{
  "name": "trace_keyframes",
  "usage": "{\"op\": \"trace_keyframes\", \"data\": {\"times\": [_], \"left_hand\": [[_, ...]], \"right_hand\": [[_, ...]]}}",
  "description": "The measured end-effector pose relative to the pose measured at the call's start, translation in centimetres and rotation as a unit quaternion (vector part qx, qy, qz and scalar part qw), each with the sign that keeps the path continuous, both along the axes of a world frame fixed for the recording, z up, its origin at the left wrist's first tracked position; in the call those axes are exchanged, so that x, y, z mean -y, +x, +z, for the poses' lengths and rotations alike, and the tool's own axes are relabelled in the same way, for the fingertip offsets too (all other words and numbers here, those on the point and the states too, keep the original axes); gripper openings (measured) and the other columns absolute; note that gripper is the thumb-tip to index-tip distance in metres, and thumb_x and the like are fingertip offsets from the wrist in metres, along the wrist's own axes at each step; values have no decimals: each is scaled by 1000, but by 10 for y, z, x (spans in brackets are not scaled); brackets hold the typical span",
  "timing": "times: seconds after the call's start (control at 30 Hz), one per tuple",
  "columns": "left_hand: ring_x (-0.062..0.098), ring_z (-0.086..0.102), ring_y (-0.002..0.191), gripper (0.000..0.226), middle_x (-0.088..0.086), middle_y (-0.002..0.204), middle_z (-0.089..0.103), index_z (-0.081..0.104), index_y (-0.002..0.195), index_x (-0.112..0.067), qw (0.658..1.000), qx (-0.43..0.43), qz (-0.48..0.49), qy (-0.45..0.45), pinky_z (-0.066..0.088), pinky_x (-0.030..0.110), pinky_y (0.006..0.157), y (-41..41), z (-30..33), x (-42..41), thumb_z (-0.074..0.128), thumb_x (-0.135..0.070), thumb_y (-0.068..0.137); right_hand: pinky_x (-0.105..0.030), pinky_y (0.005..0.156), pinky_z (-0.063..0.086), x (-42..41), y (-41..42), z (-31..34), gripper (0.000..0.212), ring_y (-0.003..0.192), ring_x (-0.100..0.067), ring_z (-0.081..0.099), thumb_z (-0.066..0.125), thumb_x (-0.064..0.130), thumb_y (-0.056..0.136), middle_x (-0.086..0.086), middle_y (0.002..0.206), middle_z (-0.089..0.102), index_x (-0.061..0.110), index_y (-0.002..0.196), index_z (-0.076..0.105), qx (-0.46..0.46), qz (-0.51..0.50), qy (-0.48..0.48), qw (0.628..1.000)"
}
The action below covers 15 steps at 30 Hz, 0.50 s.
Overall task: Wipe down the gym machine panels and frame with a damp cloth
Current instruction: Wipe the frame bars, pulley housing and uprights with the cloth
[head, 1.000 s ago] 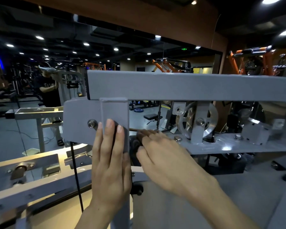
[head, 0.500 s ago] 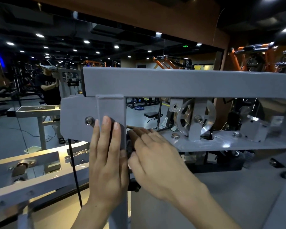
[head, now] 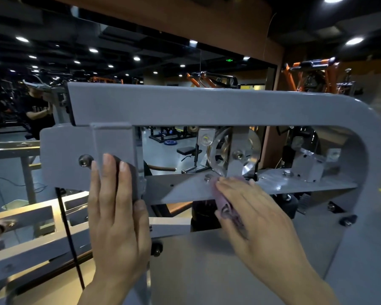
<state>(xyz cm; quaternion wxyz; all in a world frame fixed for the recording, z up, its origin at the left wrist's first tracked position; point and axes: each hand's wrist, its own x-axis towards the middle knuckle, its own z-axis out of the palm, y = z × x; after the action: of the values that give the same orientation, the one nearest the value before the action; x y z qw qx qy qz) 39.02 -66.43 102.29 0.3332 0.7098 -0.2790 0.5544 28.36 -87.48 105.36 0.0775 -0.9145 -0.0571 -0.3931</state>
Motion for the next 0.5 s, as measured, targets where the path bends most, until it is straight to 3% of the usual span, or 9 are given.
{"op": "trace_keyframes", "data": {"times": [0.1,0.23,0.37,0.5], "left_hand": [[36,5,160,71,-4,174,-1,15,163,-8,999,-1,32,6,10,52,129,0,-2,3,45,-18,100],[33,-1,160,66,6,173,6,20,161,-4,996,-12,77,37,2,55,129,-7,-8,13,38,-34,106],[28,8,161,62,7,172,16,32,157,-5,990,11,86,112,0,53,129,-16,-23,32,43,-32,103],[29,17,159,61,10,167,30,35,156,-6,992,6,78,100,2,54,129,-19,-22,41,47,-27,99]], "right_hand": [[-35,120,31,-23,13,-4,44,134,-13,55,55,32,99,0,142,62,14,139,63,39,4,-17,999],[-32,123,25,-36,22,-3,46,138,-12,50,48,31,100,2,146,59,14,141,60,21,51,-36,998],[-39,120,34,9,5,-6,43,136,-8,52,49,31,100,8,144,60,20,139,61,32,38,-7,999],[-46,112,43,39,-5,-10,43,133,-6,53,46,31,99,10,139,62,20,136,64,72,-16,58,996]]}}
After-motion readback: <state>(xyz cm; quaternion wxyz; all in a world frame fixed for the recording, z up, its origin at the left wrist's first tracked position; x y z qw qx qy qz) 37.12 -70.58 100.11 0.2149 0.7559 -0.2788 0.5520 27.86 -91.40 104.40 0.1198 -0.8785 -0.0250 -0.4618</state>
